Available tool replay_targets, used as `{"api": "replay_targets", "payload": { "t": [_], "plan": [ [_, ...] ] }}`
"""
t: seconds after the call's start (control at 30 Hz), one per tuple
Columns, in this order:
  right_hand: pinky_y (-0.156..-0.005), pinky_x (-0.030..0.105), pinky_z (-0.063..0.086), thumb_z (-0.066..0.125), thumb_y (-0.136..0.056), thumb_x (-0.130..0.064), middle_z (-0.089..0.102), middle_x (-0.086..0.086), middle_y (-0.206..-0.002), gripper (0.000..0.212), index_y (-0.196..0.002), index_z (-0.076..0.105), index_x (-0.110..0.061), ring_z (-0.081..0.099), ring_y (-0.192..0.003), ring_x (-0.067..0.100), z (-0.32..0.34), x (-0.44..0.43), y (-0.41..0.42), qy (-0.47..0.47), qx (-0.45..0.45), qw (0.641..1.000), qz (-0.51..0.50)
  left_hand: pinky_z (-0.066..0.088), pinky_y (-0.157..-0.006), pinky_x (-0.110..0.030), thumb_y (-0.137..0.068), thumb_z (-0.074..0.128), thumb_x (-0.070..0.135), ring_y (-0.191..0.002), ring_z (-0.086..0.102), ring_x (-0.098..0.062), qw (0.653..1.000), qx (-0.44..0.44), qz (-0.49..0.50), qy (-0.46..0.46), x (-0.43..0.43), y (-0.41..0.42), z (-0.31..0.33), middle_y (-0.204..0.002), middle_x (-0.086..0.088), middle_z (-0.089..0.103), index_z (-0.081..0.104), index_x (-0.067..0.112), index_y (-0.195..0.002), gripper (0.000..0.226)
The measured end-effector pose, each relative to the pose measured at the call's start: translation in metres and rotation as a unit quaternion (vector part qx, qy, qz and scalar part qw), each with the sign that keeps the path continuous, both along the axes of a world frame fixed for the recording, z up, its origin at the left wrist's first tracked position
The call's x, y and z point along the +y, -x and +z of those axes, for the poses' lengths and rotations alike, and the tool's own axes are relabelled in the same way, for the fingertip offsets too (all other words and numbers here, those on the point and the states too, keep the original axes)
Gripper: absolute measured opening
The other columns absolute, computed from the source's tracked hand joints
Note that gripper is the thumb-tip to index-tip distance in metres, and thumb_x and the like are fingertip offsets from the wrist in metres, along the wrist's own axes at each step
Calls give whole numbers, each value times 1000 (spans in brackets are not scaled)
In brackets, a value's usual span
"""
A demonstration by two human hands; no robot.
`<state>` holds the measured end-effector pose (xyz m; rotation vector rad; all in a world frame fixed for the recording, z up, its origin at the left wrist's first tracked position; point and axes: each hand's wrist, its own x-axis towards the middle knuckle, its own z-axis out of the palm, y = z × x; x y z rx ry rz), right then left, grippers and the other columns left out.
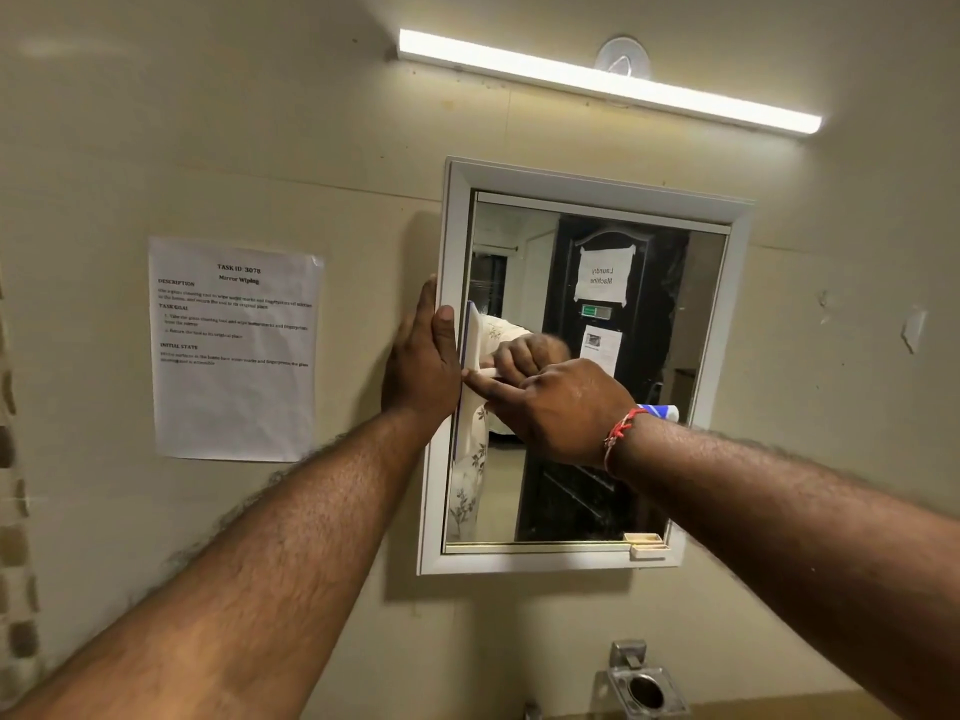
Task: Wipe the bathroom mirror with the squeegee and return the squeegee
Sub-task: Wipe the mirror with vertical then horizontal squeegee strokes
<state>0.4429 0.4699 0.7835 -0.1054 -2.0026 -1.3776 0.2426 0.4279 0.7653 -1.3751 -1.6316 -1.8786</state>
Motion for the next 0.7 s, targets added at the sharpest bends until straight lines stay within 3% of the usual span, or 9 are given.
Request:
{"api": "replay_targets", "payload": {
  "t": [0.33,0.4,0.5,0.6,0.7],
  "plan": [
    [-65,33,53,57,-107,-47,72,-1,-78,53,-158,52,-31,68,-65,17,-1,5,2,79,-44,996,-11,34,-110,-25,-117,26,53,-151,48,-24,1000,7,-3,4,1,4,-2,-166,-4,49,29,33,-171,57],
    [-71,37,57,53,-109,-47,75,2,-87,54,-160,48,-32,72,-76,20,-1,9,2,85,-44,995,-11,35,-111,-27,-117,25,53,-152,47,-24,1000,13,-7,4,1,4,-2,-167,-5,48,28,33,-171,58],
    [-96,50,53,28,-113,-51,74,12,-117,57,-167,24,-35,70,-108,34,-1,13,3,130,-75,988,-46,34,-112,-26,-117,26,51,-152,47,-24,1000,18,-10,-2,-1,2,-1,-167,-7,48,29,30,-171,58],
    [-100,54,51,18,-111,-52,71,19,-120,58,-167,22,-35,67,-111,40,0,18,5,131,-64,987,-64,33,-113,-26,-118,27,49,-152,46,-25,1000,24,-7,-2,-1,1,-1,-167,-8,47,29,27,-171,58],
    [-97,54,52,22,-112,-51,70,20,-118,57,-166,26,-35,67,-110,41,0,20,8,125,-71,987,-73,33,-115,-26,-118,26,49,-153,45,-26,999,32,2,-5,1,3,-1,-168,-8,47,30,25,-171,59]
  ]
}}
